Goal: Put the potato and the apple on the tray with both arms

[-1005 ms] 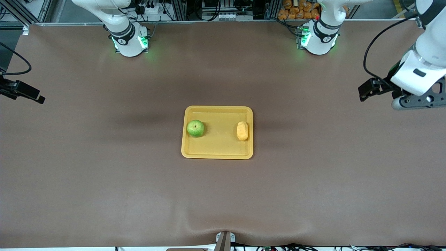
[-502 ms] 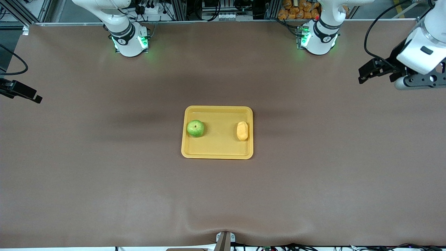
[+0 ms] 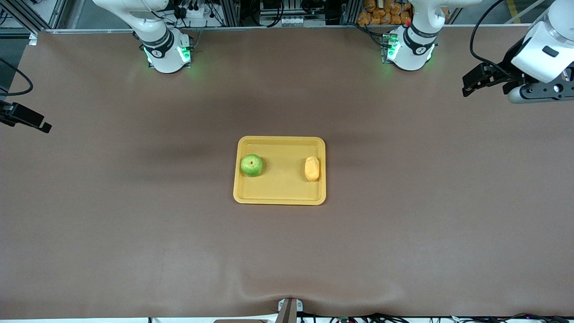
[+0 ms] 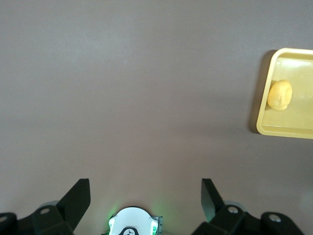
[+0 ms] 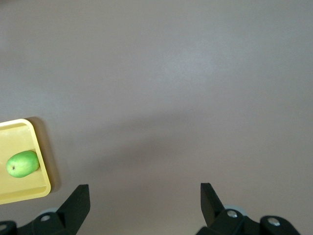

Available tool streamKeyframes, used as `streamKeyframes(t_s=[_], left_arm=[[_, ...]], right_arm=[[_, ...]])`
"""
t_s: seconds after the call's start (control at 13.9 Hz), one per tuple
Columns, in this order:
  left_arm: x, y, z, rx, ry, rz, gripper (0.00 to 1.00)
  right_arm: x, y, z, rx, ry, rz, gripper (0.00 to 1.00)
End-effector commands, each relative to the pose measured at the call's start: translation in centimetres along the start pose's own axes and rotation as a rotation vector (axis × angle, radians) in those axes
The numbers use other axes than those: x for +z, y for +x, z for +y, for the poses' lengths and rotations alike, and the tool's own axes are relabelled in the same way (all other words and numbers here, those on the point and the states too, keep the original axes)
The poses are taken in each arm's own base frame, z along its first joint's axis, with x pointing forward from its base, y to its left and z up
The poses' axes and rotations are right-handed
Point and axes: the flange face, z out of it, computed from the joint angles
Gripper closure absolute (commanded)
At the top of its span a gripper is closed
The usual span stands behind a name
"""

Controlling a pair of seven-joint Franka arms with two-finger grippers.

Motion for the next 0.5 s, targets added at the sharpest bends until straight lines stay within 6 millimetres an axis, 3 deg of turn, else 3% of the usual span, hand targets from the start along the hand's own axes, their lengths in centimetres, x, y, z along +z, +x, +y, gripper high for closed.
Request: streamKeyframes(t_s=[0.0,0.43], left_arm=[[-0.46,-1.03,-0.65,0.009,-0.016,-0.013,0.0],[-0.54,-0.91,-1.05,0.001,-0.013,-0.015,0.0]], right_arm=[[-0.63,0.46,1.05,0.029,0.008,0.004,0.0],[-0.73,0.55,1.62,0.029,0.01,0.008,0.0]])
